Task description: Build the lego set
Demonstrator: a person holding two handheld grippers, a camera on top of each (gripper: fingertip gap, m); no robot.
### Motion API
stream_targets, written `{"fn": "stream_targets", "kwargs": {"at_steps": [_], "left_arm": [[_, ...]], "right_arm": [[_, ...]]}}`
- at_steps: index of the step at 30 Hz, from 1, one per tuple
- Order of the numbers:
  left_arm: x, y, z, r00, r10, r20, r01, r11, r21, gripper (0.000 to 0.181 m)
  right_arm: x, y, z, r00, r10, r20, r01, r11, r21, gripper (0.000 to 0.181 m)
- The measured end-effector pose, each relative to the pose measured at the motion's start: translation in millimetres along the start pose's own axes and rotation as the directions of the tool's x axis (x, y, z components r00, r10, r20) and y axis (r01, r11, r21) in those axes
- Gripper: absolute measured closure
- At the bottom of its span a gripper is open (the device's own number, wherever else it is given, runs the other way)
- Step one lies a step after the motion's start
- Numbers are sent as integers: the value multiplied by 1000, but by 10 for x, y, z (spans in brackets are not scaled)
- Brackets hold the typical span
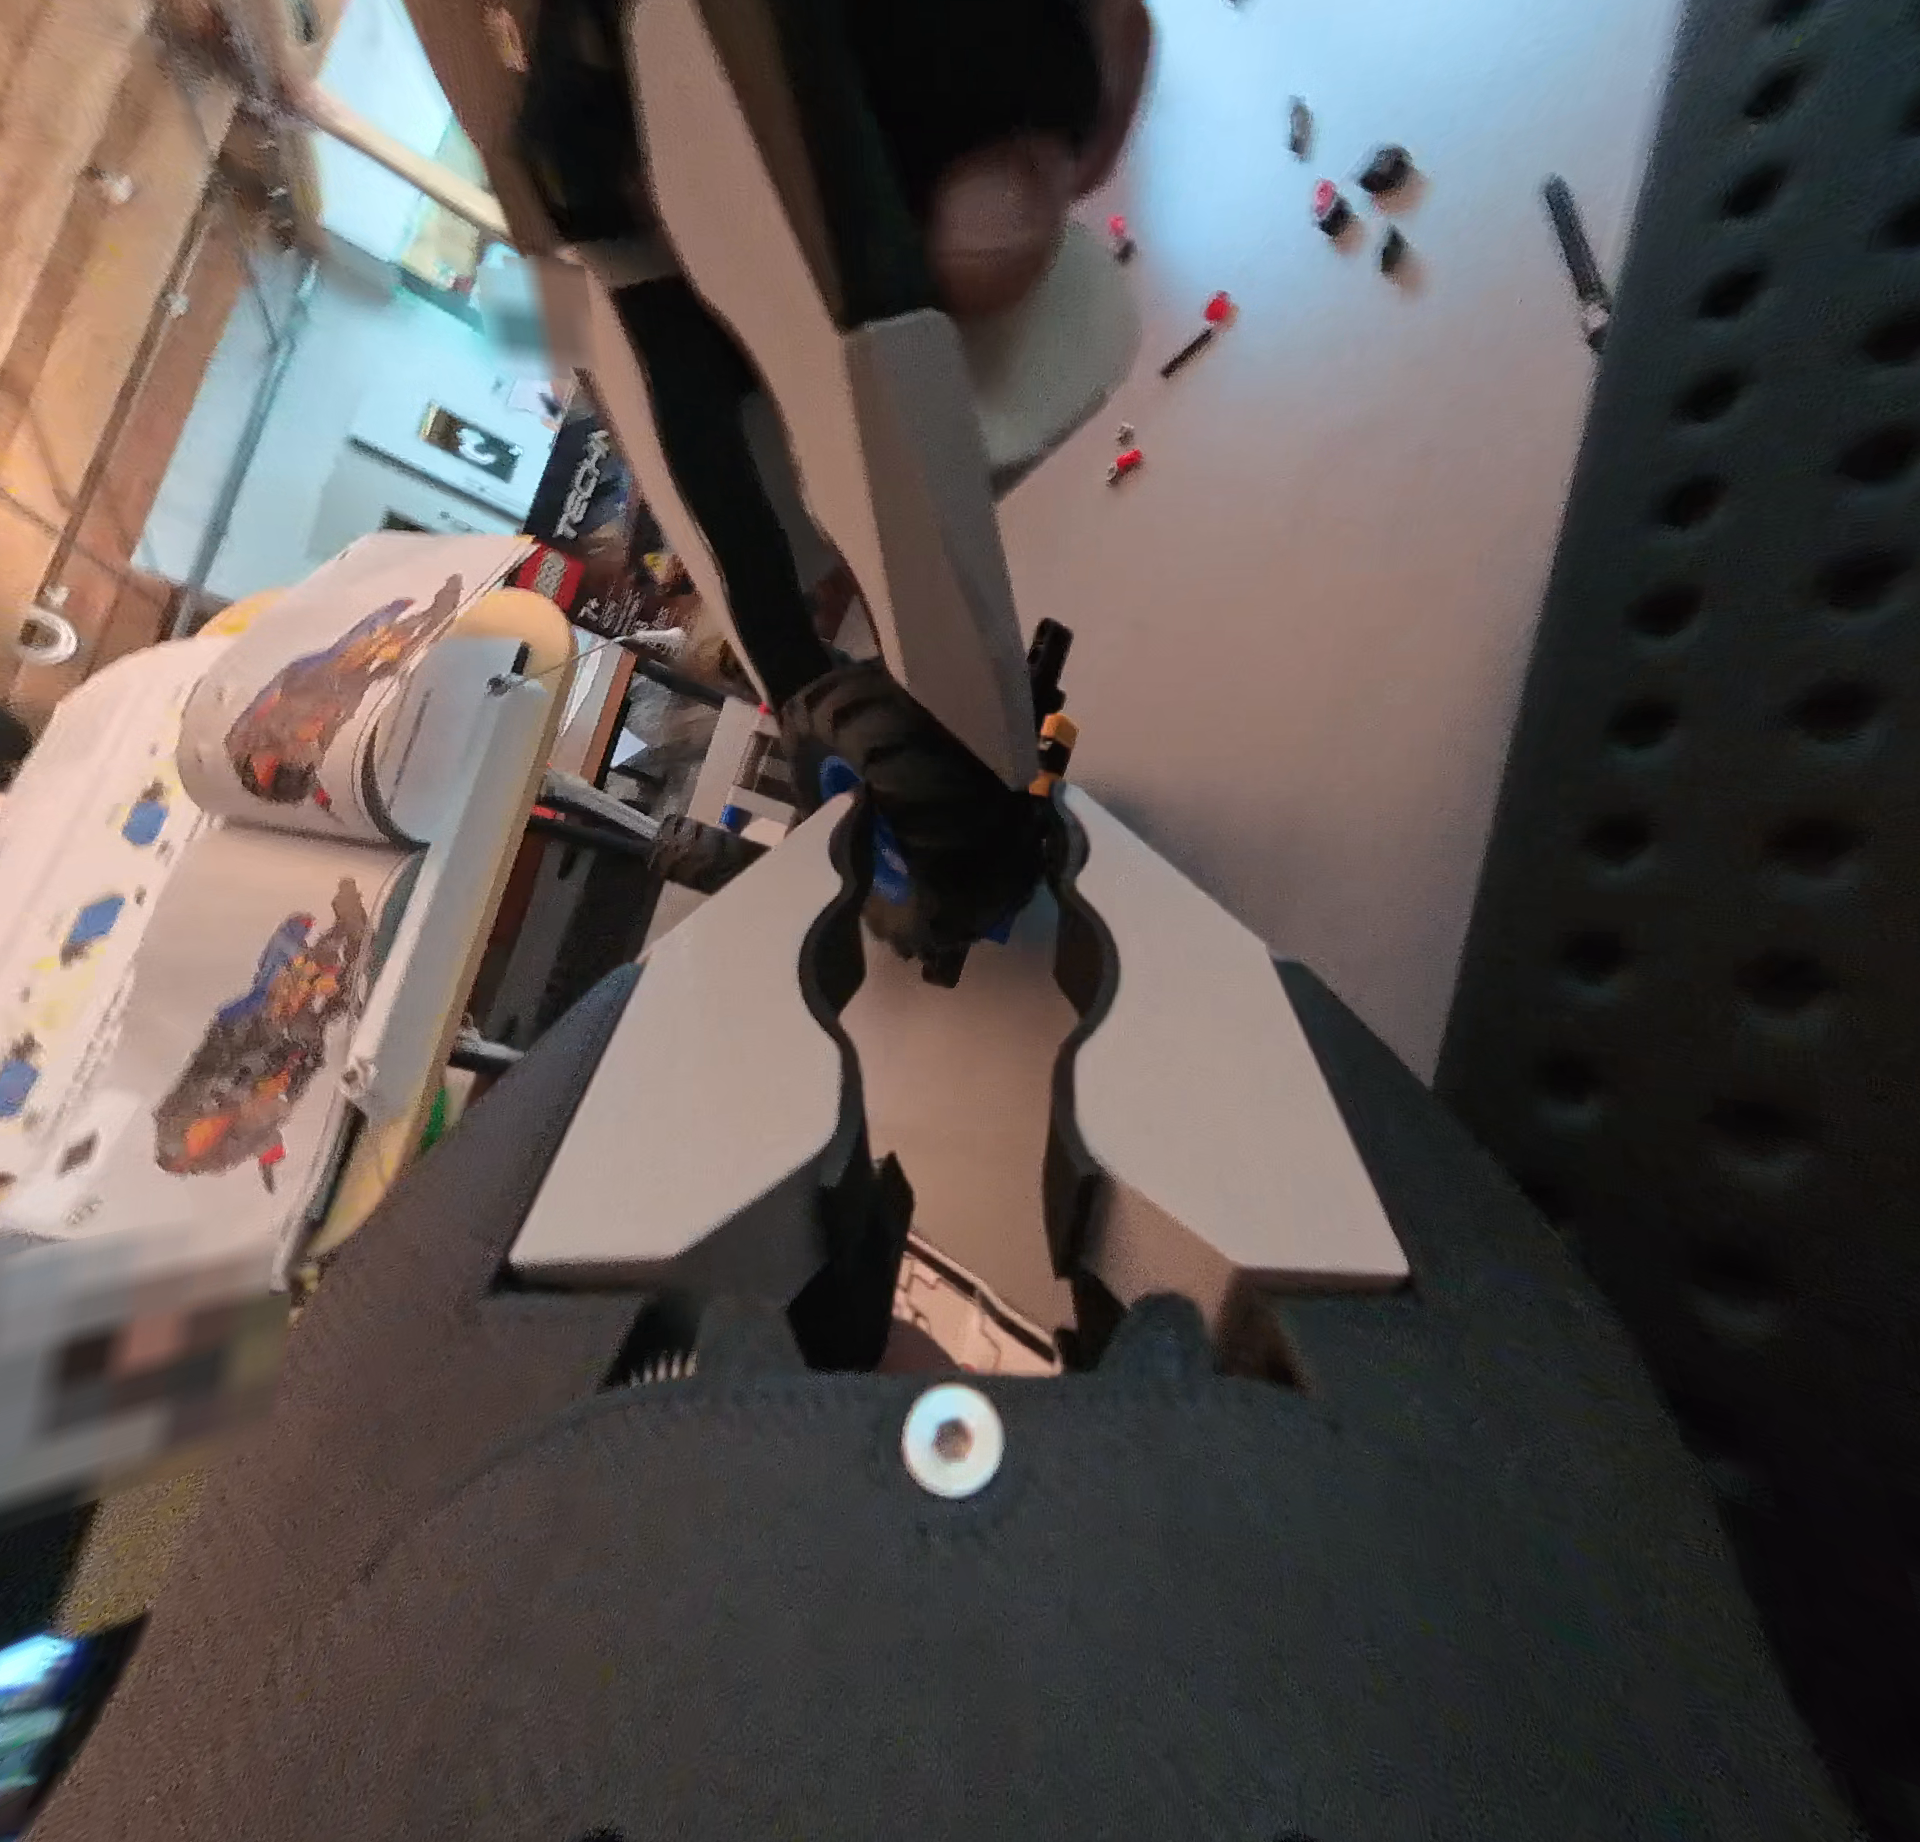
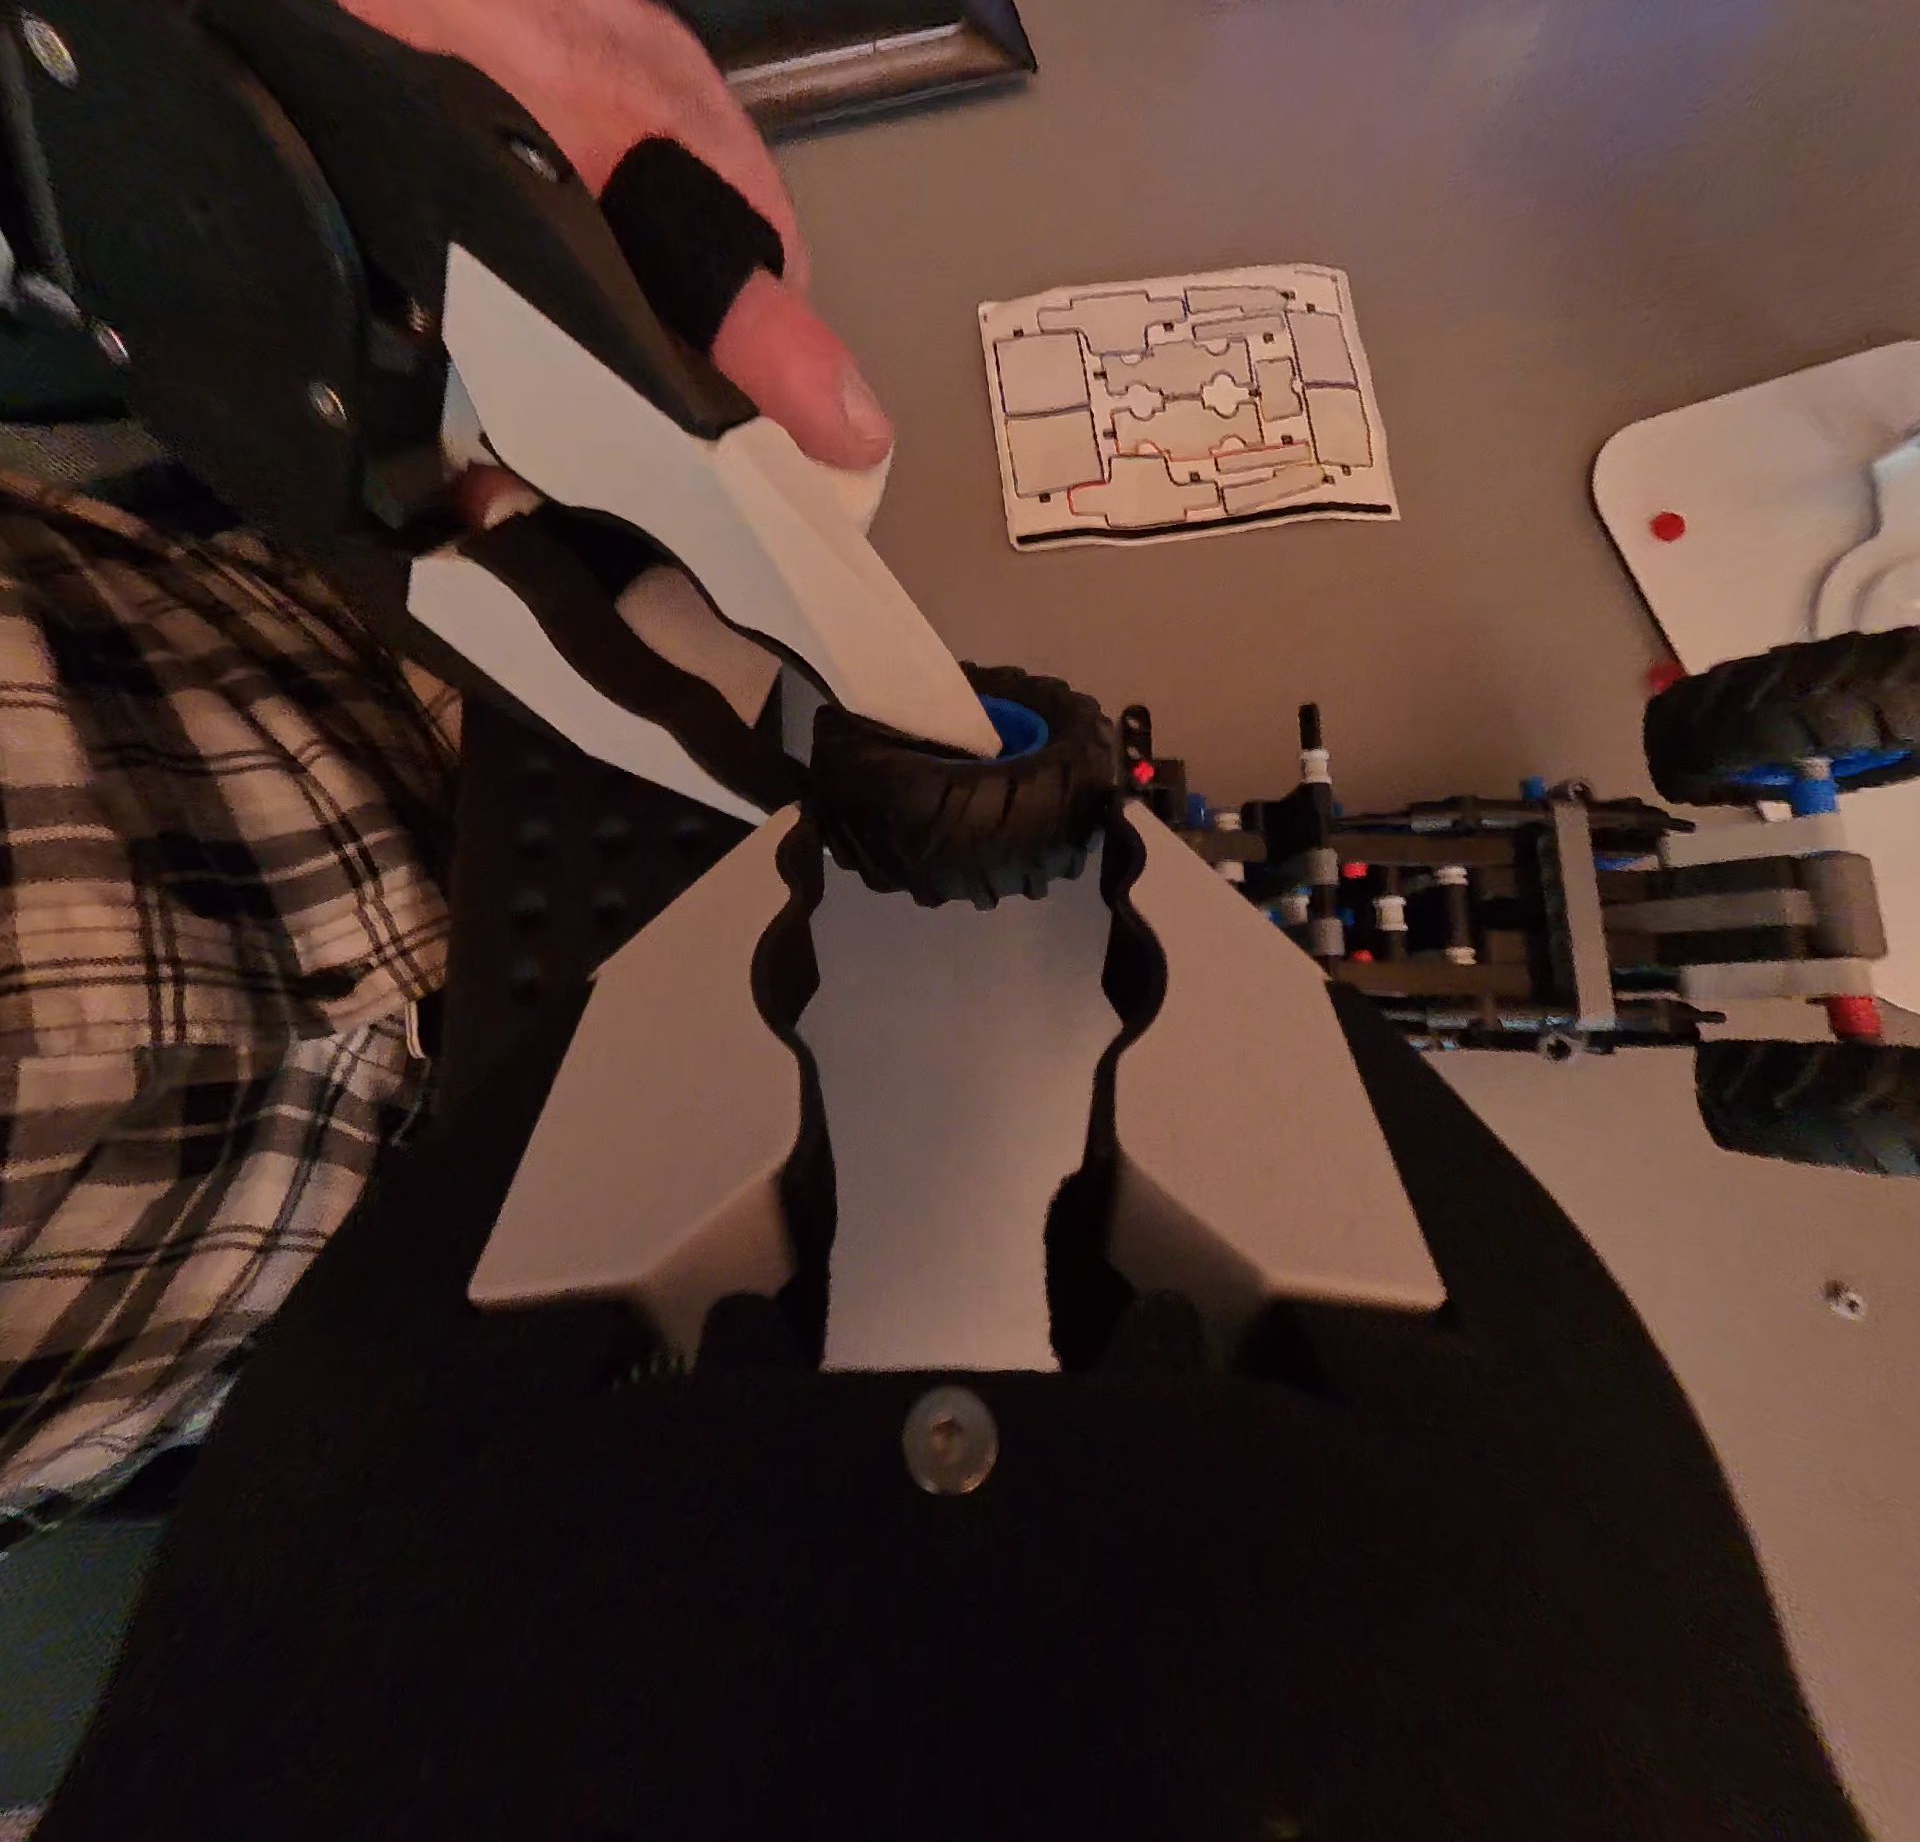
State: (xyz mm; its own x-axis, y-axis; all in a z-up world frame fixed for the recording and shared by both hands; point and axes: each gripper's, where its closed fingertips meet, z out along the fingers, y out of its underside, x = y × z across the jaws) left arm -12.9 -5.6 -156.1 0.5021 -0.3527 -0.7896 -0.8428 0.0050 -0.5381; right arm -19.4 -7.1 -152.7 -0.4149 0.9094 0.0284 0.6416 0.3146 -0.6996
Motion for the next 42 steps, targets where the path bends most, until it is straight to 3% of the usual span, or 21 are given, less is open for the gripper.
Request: {"fn": "stream_targets", "kwargs": {"at_steps": [4,8,11,14,16,21,22,25,34,42], "left_arm": [[-109,87,-14,989,-109,105,108,994,20,152],[-312,161,-75,925,-369,94,359,927,109,155],[-478,273,-67,756,-653,-47,650,741,170,154],[-599,416,15,469,-851,-235,883,442,161,155],[-608,513,104,321,-894,-313,947,302,110,155],[-580,681,282,187,-926,-327,982,180,53,155],[-570,693,313,170,-930,-325,985,166,42,155],[-509,741,399,211,-936,-282,976,217,12,154],[-384,769,492,158,-946,-282,983,178,-47,155],[-260,839,515,253,-944,-213,957,277,-89,155]], "right_arm": [[44,-112,80,998,52,26,-53,998,46,128],[139,-313,40,993,99,69,-111,975,193,126],[385,-262,-64,992,125,12,-124,960,253,125],[687,57,-15,984,122,-129,-98,979,176,136],[802,253,79,977,84,-194,-62,991,118,143],[814,306,218,979,39,-201,-16,993,117,157],[820,309,235,979,31,-201,-9,994,110,160],[857,321,271,975,8,-223,13,996,92,170],[774,336,420,979,2,-202,18,995,95,176],[771,387,481,971,-3,-239,25,996,91,177]]}}
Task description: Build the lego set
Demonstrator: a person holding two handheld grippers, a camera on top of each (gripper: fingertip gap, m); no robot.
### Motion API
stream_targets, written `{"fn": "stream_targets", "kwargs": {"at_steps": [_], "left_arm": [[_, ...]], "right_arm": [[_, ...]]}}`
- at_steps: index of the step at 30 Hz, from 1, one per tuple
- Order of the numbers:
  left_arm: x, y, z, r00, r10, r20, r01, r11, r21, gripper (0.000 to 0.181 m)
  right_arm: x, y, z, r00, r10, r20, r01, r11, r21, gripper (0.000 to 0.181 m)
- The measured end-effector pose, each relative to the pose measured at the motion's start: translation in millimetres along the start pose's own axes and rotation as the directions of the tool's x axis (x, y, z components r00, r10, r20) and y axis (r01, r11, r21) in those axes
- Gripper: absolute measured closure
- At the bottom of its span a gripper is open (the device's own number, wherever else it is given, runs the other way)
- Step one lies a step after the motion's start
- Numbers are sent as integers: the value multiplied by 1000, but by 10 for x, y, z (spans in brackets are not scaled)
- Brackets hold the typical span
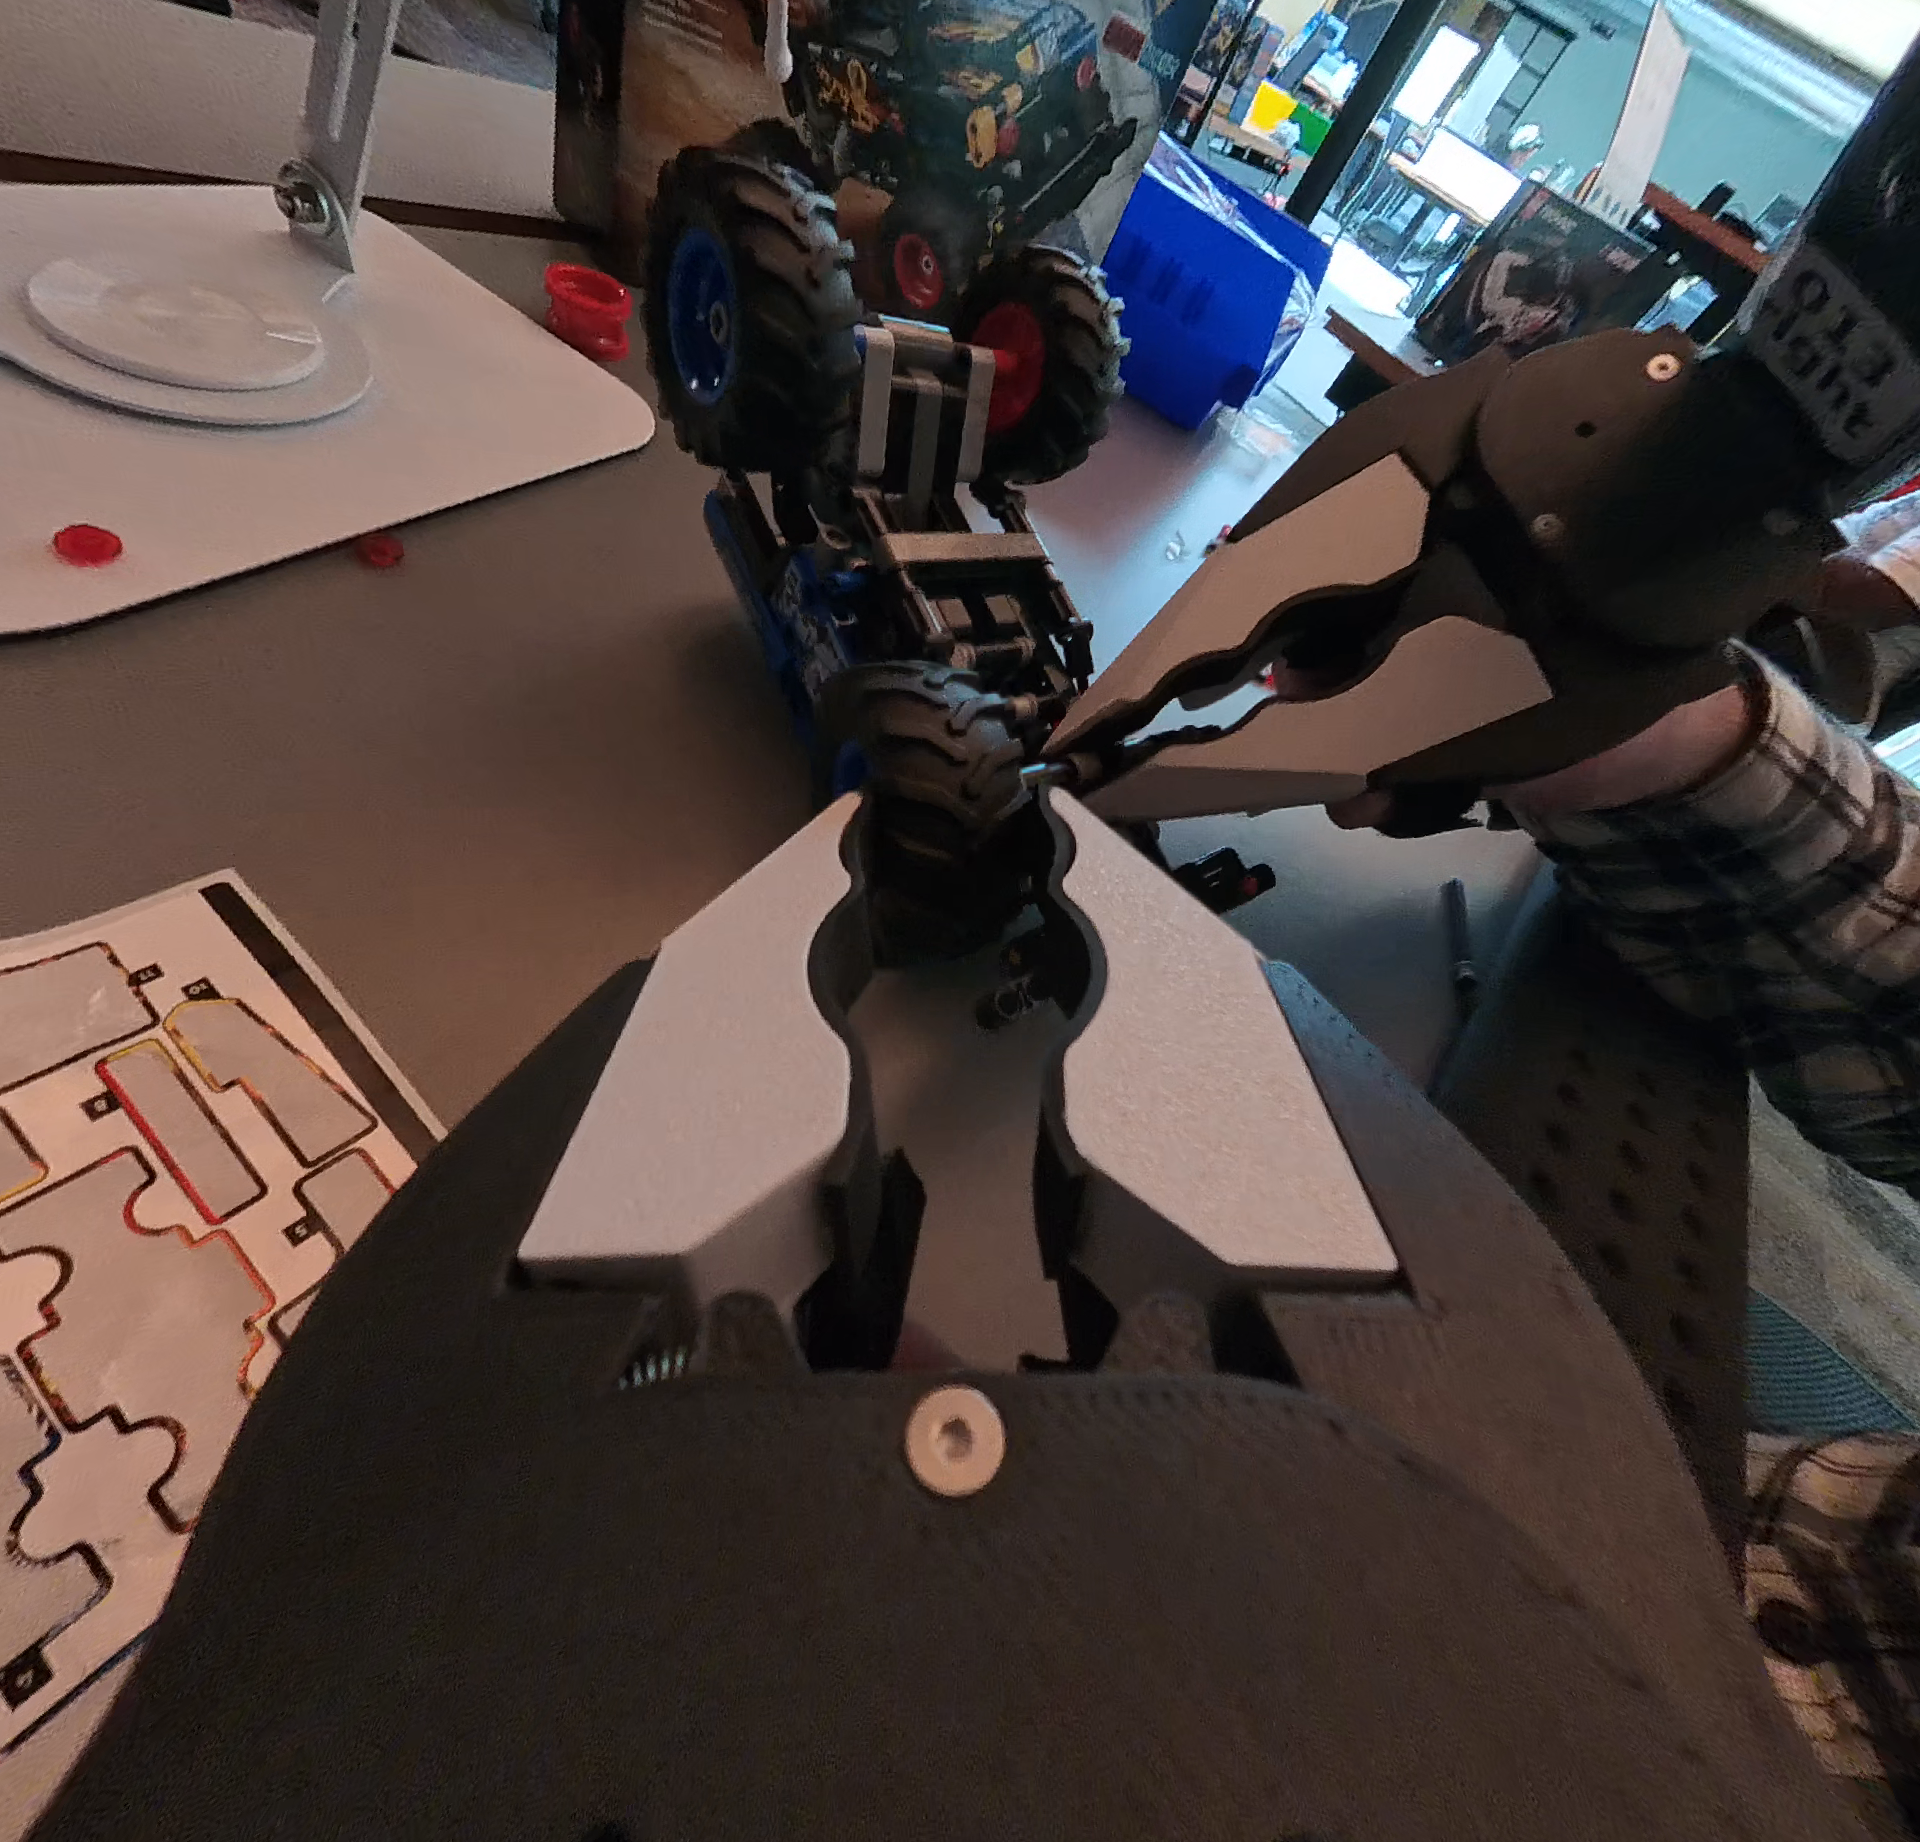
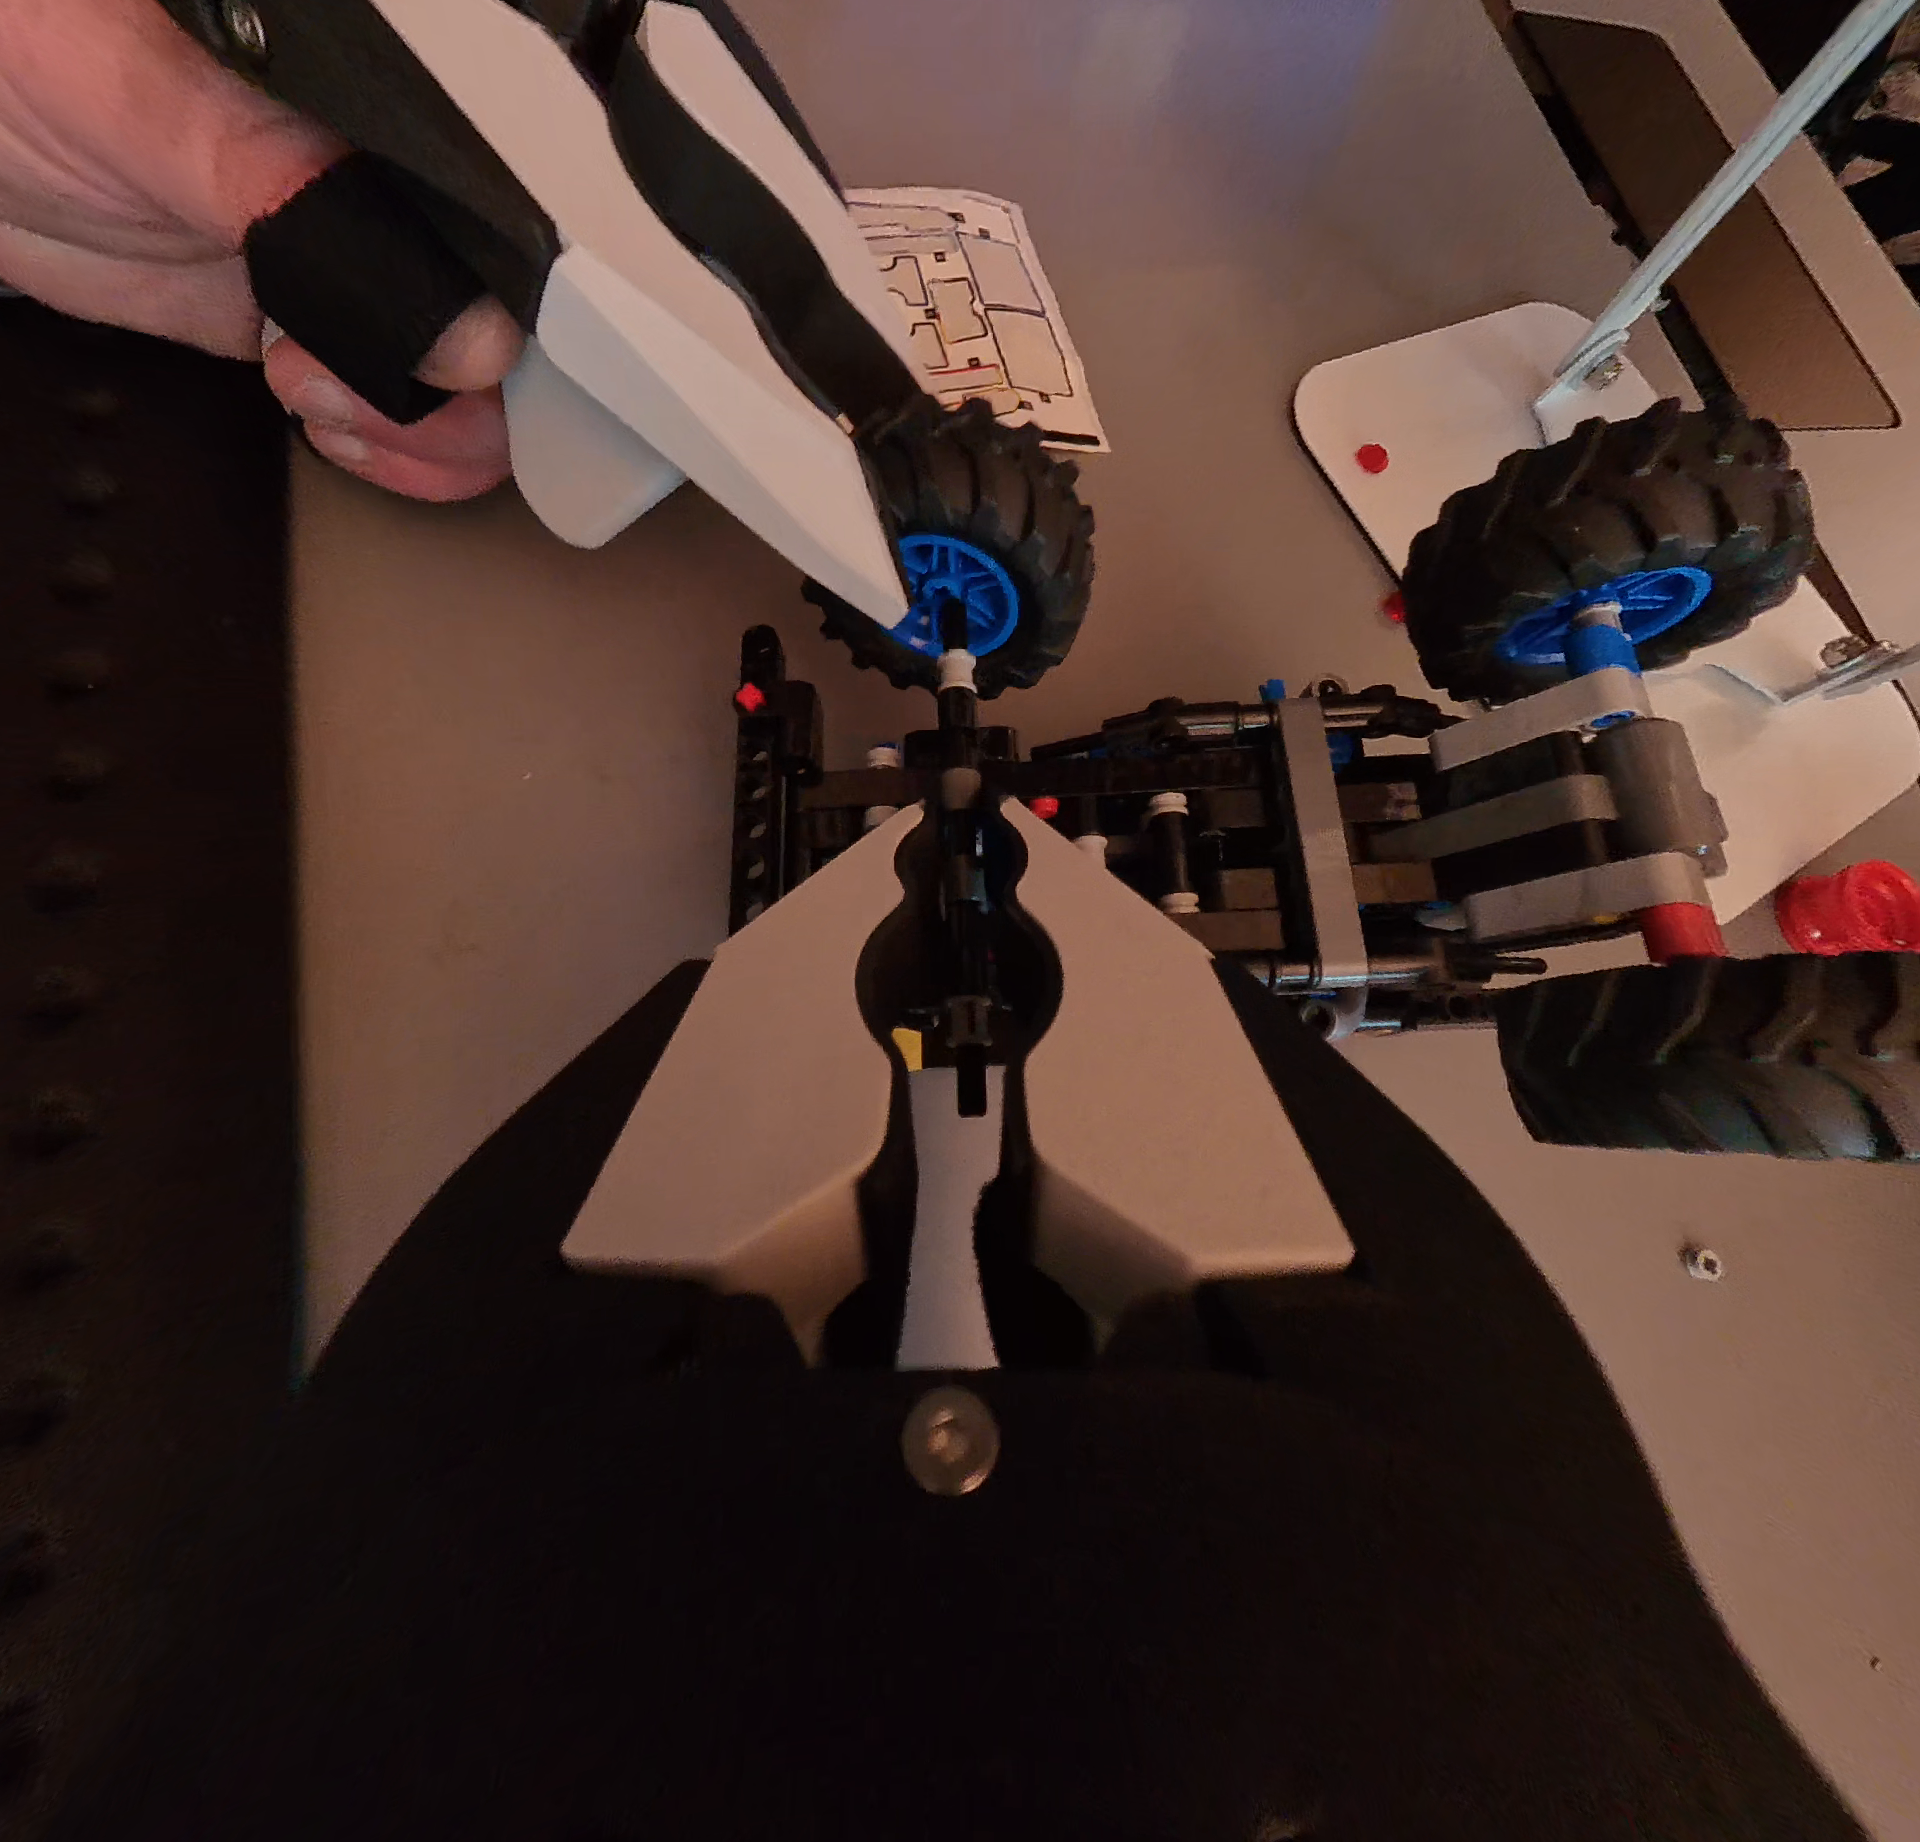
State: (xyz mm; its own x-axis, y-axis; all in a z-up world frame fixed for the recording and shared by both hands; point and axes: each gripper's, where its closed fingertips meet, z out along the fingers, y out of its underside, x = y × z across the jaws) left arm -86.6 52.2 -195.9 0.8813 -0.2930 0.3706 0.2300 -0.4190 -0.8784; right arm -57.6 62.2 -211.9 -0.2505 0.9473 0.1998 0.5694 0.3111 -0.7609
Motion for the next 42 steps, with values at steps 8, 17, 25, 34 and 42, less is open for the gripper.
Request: {"fn": "stream_targets", "kwargs": {"at_steps": [8,17,25,34,42], "left_arm": [[-35,37,32,999,22,32,-21,1000,-13,155],[-41,20,33,996,61,68,-61,998,-1,155],[-52,-16,55,996,45,83,-47,999,24,155],[-69,-26,62,996,-11,92,7,999,45,155],[-108,-37,76,991,-62,118,56,997,53,155]], "right_arm": [[21,-7,18,1000,5,-13,-5,1000,21,177],[29,-1,26,1000,6,-18,-5,999,31,177],[31,-6,30,1000,8,-21,-7,999,45,177],[52,-10,46,999,15,-47,-12,998,65,177],[77,-16,67,995,-24,-99,30,998,61,177]]}}
